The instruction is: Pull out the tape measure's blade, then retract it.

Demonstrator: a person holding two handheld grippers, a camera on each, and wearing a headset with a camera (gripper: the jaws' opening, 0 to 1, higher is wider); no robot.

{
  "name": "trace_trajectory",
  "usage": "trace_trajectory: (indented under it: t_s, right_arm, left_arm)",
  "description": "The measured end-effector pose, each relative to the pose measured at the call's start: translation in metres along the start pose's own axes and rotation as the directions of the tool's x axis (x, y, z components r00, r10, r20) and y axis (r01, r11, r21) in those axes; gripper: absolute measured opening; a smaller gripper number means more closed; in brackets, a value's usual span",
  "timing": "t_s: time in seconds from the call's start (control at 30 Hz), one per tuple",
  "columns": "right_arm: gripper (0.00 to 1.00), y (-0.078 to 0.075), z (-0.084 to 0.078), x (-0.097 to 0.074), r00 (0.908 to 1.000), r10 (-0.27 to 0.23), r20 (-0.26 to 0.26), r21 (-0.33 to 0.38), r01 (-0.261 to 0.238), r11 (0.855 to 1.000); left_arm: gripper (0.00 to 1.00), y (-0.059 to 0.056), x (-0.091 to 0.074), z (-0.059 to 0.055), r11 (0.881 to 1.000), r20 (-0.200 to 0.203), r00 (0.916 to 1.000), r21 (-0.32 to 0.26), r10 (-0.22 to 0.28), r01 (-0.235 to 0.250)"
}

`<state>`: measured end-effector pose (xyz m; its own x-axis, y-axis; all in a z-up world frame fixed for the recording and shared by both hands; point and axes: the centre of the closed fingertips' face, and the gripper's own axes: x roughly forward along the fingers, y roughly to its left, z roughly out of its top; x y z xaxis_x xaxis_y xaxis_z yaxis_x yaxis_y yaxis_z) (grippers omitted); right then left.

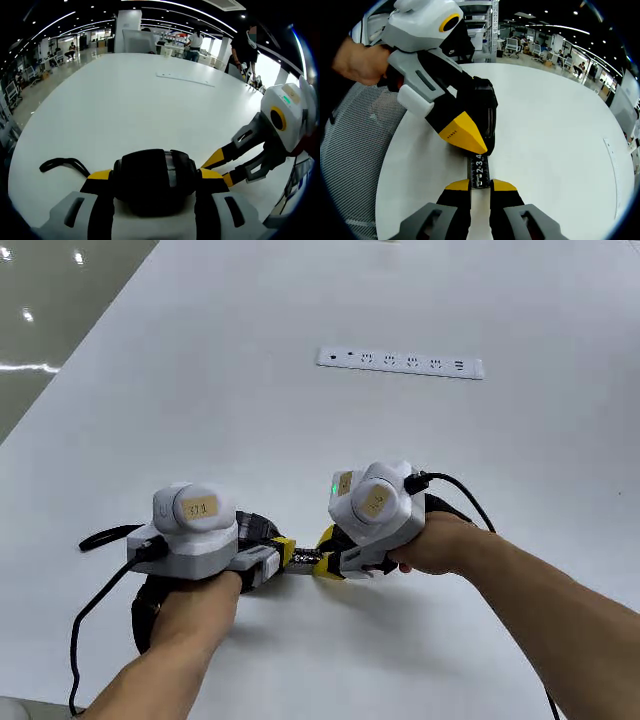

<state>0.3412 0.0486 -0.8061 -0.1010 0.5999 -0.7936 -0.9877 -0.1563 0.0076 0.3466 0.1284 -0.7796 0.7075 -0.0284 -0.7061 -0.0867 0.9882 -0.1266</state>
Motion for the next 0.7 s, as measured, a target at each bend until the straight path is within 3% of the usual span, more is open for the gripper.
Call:
trace_trajectory:
  t_s: [0.7]
  right_arm:
    - [0.10, 0.001, 0.022, 0.016, 0.9985, -0.005, 0.054, -0.009, 0.006, 1.000]
  left_arm:
    - [0.61, 0.000, -0.001, 0.001, 1.000, -0.003, 1.0000, -0.006, -0.002, 0.002]
